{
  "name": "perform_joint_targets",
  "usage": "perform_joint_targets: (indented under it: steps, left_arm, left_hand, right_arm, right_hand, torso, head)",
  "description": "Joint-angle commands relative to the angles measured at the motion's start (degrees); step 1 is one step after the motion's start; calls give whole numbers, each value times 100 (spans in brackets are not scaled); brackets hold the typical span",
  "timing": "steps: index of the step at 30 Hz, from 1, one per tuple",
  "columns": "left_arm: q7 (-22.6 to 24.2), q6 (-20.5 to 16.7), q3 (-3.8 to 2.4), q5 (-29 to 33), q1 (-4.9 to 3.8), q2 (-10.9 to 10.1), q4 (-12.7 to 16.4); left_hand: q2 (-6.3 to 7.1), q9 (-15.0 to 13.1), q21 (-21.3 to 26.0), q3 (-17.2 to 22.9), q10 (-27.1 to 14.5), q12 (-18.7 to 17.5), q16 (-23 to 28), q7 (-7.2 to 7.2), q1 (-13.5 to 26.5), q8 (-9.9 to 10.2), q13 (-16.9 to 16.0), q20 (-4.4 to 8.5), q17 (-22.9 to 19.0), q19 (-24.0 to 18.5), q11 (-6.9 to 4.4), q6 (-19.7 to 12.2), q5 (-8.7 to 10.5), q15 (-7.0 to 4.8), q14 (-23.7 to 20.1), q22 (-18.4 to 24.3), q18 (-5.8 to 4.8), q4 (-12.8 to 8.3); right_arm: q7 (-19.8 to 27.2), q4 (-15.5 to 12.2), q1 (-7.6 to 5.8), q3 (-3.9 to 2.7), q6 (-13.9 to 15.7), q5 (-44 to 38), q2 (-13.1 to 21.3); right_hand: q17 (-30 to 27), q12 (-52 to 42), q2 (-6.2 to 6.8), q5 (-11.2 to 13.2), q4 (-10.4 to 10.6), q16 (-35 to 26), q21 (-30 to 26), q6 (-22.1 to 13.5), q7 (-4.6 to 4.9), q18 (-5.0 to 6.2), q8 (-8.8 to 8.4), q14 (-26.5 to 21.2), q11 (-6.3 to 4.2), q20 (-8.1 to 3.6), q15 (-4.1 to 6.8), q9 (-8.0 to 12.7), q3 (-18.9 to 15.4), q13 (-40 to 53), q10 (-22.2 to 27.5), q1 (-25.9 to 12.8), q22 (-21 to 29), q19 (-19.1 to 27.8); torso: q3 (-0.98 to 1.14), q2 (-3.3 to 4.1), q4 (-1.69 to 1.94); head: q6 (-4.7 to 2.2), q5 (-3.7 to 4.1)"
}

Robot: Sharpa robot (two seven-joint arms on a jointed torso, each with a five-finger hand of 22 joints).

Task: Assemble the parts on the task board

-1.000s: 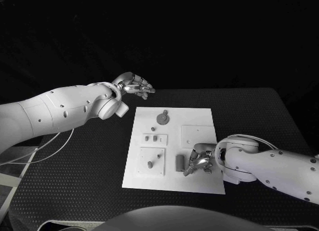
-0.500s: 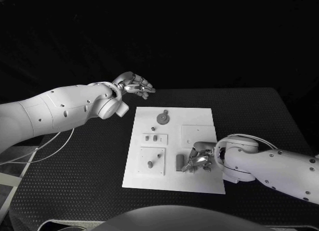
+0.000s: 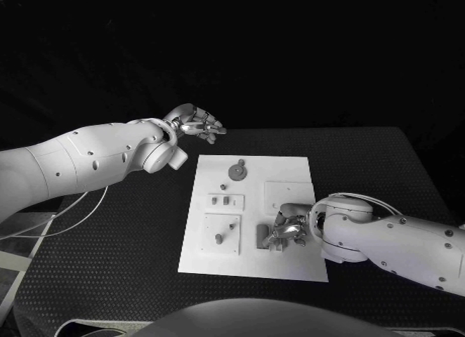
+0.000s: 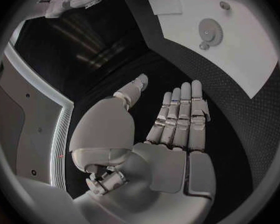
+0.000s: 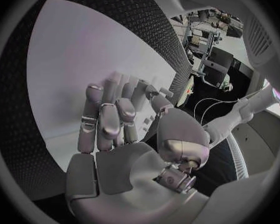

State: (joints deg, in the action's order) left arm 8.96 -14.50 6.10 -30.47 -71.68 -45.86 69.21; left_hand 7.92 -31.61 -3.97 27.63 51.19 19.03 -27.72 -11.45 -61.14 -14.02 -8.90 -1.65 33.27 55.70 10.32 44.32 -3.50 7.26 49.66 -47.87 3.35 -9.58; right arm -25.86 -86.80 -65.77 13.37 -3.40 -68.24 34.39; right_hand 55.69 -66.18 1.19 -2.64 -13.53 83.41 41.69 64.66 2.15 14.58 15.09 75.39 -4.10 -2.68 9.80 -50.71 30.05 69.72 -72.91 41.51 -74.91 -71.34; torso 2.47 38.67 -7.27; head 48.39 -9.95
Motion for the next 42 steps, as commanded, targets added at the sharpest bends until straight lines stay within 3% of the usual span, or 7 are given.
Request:
perform_joint_targets:
  steps: [1, 13, 19, 23, 30, 36, 42]
  left_arm:
    - [42, 64, -3, 18, -5, 1, 12]
    - [46, 69, -3, 18, -4, -3, 6]
    - [48, 61, -3, 18, -4, -17, 12]
    - [39, 69, -3, 18, -5, -29, 18]
    - [53, 83, -3, 16, -5, -18, 22]
    - [54, 102, -3, 9, -5, -6, 32]
    - [52, 99, -3, 9, -5, -5, 25]
  left_hand:
    - [18, 9, -16, 5, -25, 35, 20, -76, 8, -29, 6, -6, 8, -11, -6, -23, 19, 16, 36, 6, 76, 31]
    - [18, 10, -16, 5, -25, 37, 23, -76, 7, -30, 8, -7, 11, -12, -6, -23, 19, 16, 37, 7, 75, 33]
    - [21, 10, -16, 4, -26, 37, 24, -76, 6, -31, 9, -6, 12, -12, -6, -23, 19, 16, 37, 7, 75, 32]
    - [22, 10, -16, 4, -26, 37, 25, -76, 6, -31, 10, -6, 13, -12, -6, -24, 19, 16, 37, 7, 75, 32]
    - [24, 11, -16, 3, -26, 38, 26, -76, 5, -31, 11, -6, 15, -12, -6, -23, 19, 16, 37, 7, 75, 32]
    - [24, 11, -16, 3, -25, 39, 28, -76, 4, -32, 11, -7, 16, -13, -6, -22, 19, 16, 36, 8, 75, 32]
    - [24, 12, -15, 2, -25, 40, 31, -75, 5, -34, 13, -7, 17, -15, -6, -21, 19, 17, 35, 8, 74, 33]
  right_arm:
    - [-13, 3, 4, 1, 34, -77, 19]
    - [282, -236, -9, -6, 485, 176, 305]
    - [454, -372, -163, -67, 590, 556, 605]
    - [328, -382, -269, -92, 438, 515, 702]
    - [77, -212, -291, -88, -75, 501, 688]
    - [-112, 35, -254, -18, -286, 404, 531]
    - [-138, 167, -116, -6, -172, 221, 399]
  right_hand:
    - [-6, -30, -24, -12, -94, 26, 11, 24, 0, 42, -26, -8, -4, -24, 21, -10, -7, 7, -25, 17, -111, 8]
    - [42, -164, 108, -12, -227, 52, 30, 82, -18, 42, -16, 18, -22, -33, 36, -33, -49, 111, -135, 3, -107, -21]
    - [44, -159, 142, -12, -199, 59, 28, 3, 1, 42, -68, 23, -6, -39, 30, -27, -43, 105, -140, -47, -99, -34]
    - [41, -188, 52, -12, -110, 60, 18, -28, 18, 42, -90, 25, 12, -35, 13, -32, -24, 132, -156, -127, -93, -33]
    - [44, -254, -105, -12, -224, 77, 28, 7, 14, 42, -63, 29, 10, -42, 9, -80, 28, 186, -187, -21, -105, -25]
    - [30, -272, -95, -11, -263, 76, 27, 12, 14, 42, -57, 21, 12, -33, 7, -100, 4, 203, -191, -34, -108, -10]
    - [-5, -233, -41, -11, -273, 67, 24, 5, 16, 42, -59, 3, 14, -25, 5, -113, -24, 173, -153, -61, -108, 3]
  torso:
    - [0, -1, 0]
    - [1, -4, -5]
    - [-1, -3, -8]
    - [-5, -6, -17]
    - [2, 1, -6]
    - [-2, 1, -3]
    - [6, 2, 6]
  head:
    - [-1, -1]
    - [-7, 2]
    - [-28, 11]
    - [-46, 22]
    - [-62, 26]
    - [-65, 49]
    - [-64, 52]
